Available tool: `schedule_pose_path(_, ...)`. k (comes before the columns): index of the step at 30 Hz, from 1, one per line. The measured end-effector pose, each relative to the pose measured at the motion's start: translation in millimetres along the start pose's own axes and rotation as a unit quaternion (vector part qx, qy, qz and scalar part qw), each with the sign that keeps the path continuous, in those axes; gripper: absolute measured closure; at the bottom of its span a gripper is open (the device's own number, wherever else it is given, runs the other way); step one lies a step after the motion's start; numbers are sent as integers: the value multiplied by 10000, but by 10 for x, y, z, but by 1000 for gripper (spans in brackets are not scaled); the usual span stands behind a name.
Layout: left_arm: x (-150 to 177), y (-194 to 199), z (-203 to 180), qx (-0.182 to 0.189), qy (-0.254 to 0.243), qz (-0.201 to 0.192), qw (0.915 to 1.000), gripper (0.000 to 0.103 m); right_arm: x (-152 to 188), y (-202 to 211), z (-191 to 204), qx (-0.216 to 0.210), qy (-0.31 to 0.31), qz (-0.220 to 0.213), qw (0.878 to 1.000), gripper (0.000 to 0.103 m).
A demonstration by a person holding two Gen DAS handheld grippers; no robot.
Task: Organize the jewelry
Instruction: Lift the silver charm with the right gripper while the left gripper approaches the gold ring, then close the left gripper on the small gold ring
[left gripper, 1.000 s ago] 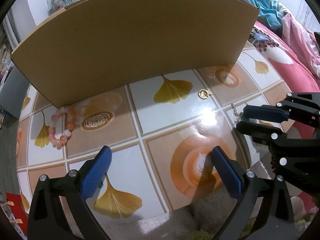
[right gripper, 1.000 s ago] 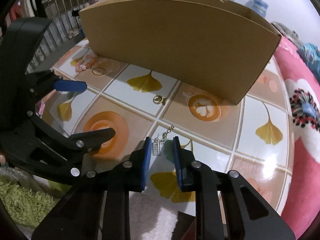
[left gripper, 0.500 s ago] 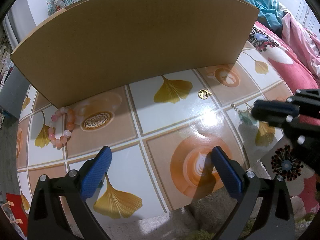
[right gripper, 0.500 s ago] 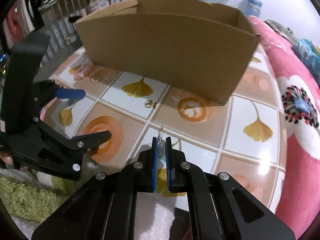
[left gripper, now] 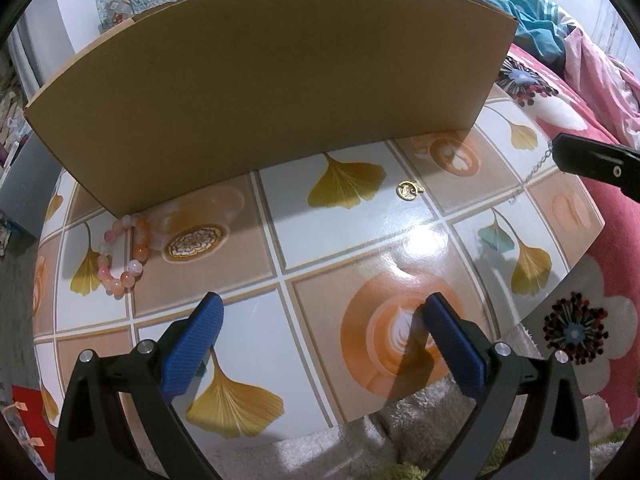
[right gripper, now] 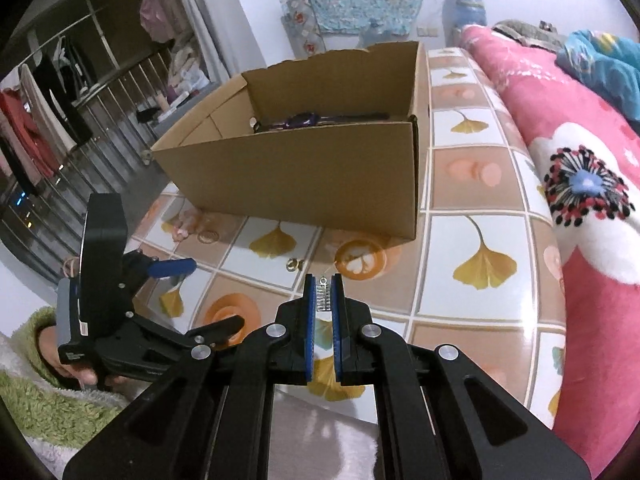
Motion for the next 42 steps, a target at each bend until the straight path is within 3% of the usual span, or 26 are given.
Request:
schedule_pose_path(7, 1, 8, 21, 76, -59, -15, 10000, 4, 33, -88, 17, -35, -169, 72, 9998, 98)
schedule_pose_path(11, -26, 80, 33, 475, 5, -246, 9986, 6, 57, -128, 1, -49, -262, 104, 9996, 97)
schedule_pose_path(16, -150, 212, -37, 732, -245, -706, 9945, 23, 72, -178, -24, -75, -342, 132, 9993, 97)
schedule_pose_path(18, -208, 223, -70, 805, -347, -767, 9932, 35, 73, -194, -38, -91, -369, 127, 9992, 97)
schedule_pose_path(21, -309, 171, -115, 924, -524, -776, 9913, 50, 72, -222, -69, -136, -420, 127, 9989, 97)
schedule_pose_path(26, -436, 29, -217, 1076, -717, -614, 9897, 65, 80, -268, -113, -231, -478, 135, 9985, 97)
schedule_pose_path(38, -492, -205, -258, 1010, -899, -273, 9904, 85, 62, -387, -199, -385, -545, 194, 9976, 97)
schedule_pose_path(42, -518, -232, -291, 982, -1039, -251, 9894, 86, 59, -429, -222, -414, -563, 234, 9973, 97)
Point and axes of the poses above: each gripper's, at about its wrist camera, not at the fingertips, and y roughly against the way its jaws point, z to its left, x to its underside, the point moved 1 cm from there along -y, roughly the way its jaws point, and after that the axes turned 12 degrees about x, right-handed, at the moved point
